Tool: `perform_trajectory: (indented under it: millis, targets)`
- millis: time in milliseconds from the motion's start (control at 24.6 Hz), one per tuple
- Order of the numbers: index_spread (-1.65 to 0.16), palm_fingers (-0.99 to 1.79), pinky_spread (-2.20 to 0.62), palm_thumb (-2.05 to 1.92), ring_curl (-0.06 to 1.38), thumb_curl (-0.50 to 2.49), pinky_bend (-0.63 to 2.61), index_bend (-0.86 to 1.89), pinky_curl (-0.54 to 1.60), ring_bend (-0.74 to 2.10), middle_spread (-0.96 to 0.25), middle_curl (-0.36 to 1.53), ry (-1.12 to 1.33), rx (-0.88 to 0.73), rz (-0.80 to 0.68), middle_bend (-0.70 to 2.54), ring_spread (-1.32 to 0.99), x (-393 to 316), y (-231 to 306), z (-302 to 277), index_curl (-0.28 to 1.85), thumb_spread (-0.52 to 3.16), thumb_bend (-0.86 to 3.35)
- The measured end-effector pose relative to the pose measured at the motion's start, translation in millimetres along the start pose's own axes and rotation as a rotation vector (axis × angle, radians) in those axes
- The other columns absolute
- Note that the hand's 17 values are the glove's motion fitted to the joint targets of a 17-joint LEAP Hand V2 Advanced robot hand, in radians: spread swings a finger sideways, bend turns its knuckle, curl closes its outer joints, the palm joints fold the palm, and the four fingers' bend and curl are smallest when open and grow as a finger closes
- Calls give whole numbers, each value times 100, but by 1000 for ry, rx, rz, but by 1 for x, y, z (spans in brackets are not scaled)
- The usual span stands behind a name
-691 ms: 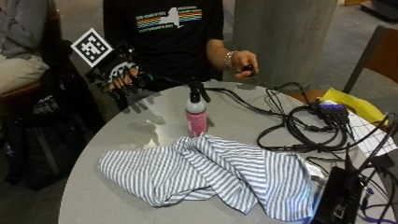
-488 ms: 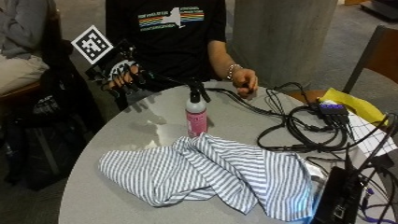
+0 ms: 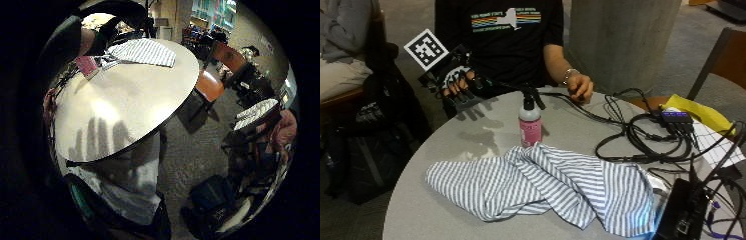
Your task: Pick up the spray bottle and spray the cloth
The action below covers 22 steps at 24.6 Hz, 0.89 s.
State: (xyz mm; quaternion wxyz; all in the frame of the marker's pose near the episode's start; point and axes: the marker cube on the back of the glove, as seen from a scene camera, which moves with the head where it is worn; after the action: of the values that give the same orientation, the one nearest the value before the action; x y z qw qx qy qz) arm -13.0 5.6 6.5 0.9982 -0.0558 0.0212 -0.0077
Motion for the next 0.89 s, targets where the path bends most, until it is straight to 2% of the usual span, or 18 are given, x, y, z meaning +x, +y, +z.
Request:
perform_trajectory:
  millis: [163,406,609,731,894]
  targets:
    - [-27,82,20,73,26,26,26,15,25,27,-1,27,-121,-43,4,31,-1,5,6,-1,28,91,29]
    - [-29,76,21,72,28,26,32,9,29,30,1,28,-535,-22,150,24,-1,4,4,10,27,94,21]
    - [-31,68,20,71,31,27,41,1,32,36,2,31,-741,-27,198,25,0,5,4,14,21,96,15]
    - [-32,66,20,71,32,28,44,3,34,38,3,32,-795,-36,218,26,1,6,5,16,19,98,13]
    - [-32,64,21,72,33,28,46,6,35,39,4,34,-717,-56,214,26,1,4,0,22,18,98,10]
